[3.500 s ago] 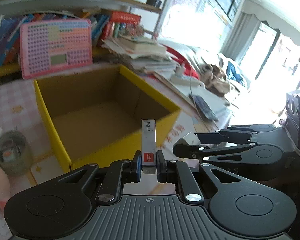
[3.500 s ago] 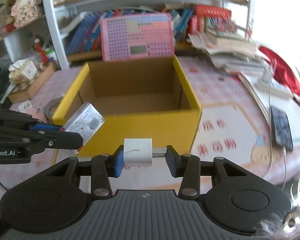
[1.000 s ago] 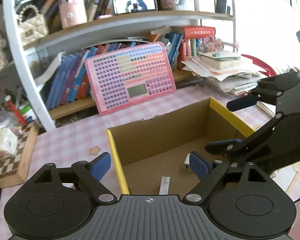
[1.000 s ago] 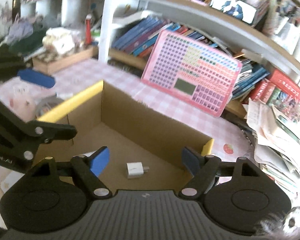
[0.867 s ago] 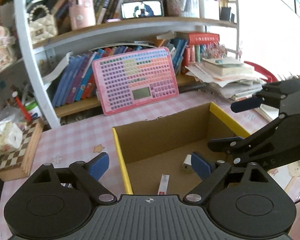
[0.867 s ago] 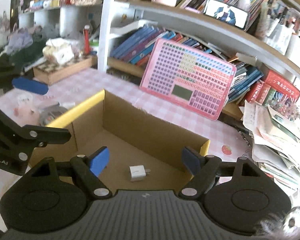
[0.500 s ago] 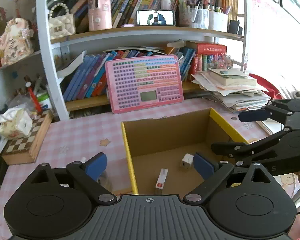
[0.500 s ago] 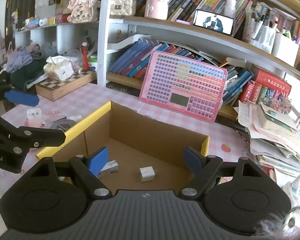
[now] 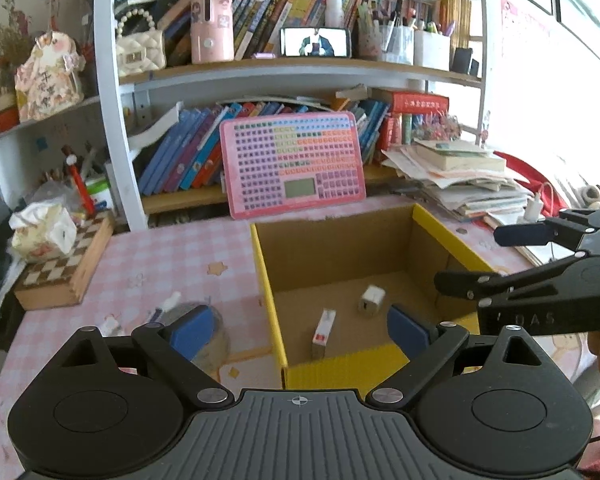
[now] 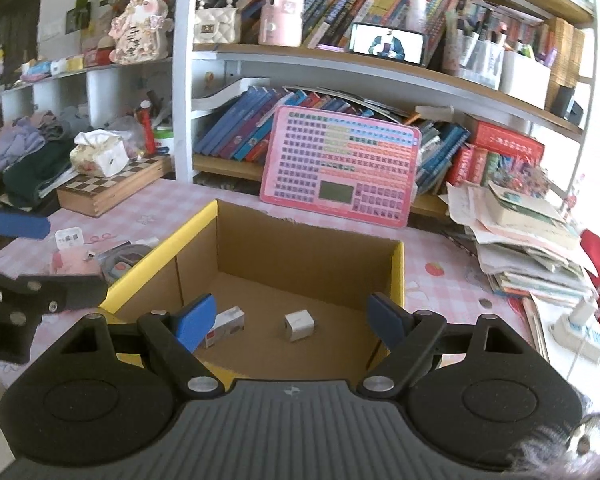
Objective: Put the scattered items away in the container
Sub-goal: 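Withdraw both open grippers from the box back over the table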
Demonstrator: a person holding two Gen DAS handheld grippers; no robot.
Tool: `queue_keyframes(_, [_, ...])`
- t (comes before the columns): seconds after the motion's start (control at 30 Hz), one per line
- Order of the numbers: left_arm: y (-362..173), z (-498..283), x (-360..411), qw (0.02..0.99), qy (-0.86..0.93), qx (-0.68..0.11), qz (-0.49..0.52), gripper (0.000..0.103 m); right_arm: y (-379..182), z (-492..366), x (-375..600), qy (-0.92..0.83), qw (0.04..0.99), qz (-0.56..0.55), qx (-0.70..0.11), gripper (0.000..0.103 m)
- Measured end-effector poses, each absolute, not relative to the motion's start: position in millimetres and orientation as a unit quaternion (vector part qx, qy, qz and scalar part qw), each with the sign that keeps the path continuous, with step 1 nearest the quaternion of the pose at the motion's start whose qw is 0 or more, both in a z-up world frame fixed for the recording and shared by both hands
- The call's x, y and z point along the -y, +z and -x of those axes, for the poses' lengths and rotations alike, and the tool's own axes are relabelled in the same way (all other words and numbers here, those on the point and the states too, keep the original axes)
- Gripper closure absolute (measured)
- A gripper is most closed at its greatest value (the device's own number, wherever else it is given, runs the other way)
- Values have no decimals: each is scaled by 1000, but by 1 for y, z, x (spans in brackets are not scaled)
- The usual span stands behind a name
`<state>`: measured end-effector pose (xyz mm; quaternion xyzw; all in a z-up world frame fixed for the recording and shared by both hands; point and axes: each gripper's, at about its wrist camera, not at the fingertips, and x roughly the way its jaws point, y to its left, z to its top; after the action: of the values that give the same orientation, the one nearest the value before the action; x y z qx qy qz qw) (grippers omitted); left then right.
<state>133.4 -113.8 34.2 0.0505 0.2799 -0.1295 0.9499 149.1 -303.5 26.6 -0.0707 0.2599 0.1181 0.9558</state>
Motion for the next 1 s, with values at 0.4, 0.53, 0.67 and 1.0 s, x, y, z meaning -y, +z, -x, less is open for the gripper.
queue_keyframes(0.4, [22,-111,74,939,-149,-308,-41,7,14,-104,268,60,958,40,-278,20])
queue_keyframes(0.53, [22,-108,61,937,-155,-311,-38,7,14,-92,254,43,958,37,-279,20])
queue_keyframes(0.67, [24,-104,46,938,-158,-307,-33,7,17,-85,246,16,961,27,-275,20])
queue_keyframes(1.0, [24,-104,15,938,-164,-301,-40,7,17,-68,233,-41,961,11,-272,19])
